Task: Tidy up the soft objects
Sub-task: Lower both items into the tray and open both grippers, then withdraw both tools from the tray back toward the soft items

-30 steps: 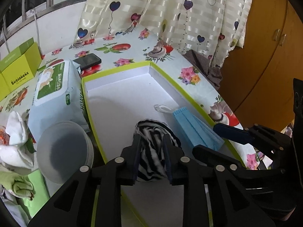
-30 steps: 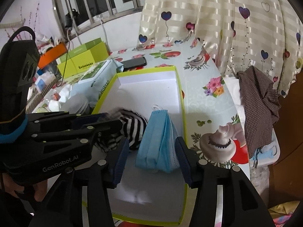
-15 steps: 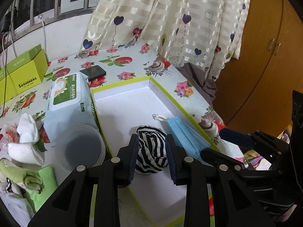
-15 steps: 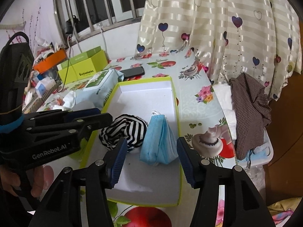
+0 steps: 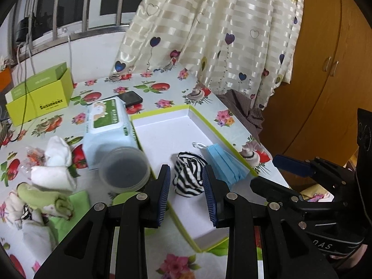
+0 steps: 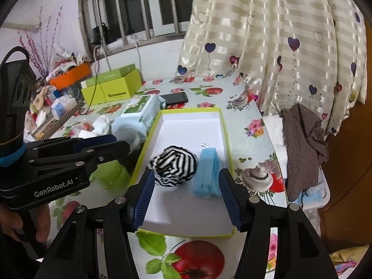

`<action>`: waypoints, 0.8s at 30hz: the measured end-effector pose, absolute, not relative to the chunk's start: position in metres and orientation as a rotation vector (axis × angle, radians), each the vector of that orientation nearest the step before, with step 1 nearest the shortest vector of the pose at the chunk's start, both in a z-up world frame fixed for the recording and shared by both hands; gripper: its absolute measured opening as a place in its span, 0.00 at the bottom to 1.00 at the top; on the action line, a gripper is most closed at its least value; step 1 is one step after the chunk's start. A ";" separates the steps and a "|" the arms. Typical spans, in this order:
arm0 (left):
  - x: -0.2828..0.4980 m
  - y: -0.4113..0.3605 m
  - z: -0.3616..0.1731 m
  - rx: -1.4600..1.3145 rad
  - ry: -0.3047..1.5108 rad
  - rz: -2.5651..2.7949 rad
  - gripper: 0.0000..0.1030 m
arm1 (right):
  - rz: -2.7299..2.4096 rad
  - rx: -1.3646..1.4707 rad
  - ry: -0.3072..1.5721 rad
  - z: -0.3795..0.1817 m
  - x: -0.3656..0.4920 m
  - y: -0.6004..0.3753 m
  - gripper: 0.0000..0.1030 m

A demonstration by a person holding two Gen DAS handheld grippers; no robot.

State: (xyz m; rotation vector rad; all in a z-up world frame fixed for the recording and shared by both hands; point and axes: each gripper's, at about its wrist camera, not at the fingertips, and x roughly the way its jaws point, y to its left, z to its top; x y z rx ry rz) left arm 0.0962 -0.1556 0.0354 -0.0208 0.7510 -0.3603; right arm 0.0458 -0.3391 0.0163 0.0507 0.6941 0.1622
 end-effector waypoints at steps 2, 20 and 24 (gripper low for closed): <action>0.090 -0.150 0.039 -0.029 0.741 -0.362 0.29 | 0.169 0.042 0.689 0.020 0.043 -0.333 0.55; 0.043 -0.072 0.045 -0.087 0.685 -0.232 0.29 | 0.328 -0.054 0.673 0.033 0.029 -0.244 0.56; 0.034 -0.054 0.037 -0.102 0.695 -0.200 0.29 | 0.369 -0.057 0.681 0.030 0.029 -0.227 0.56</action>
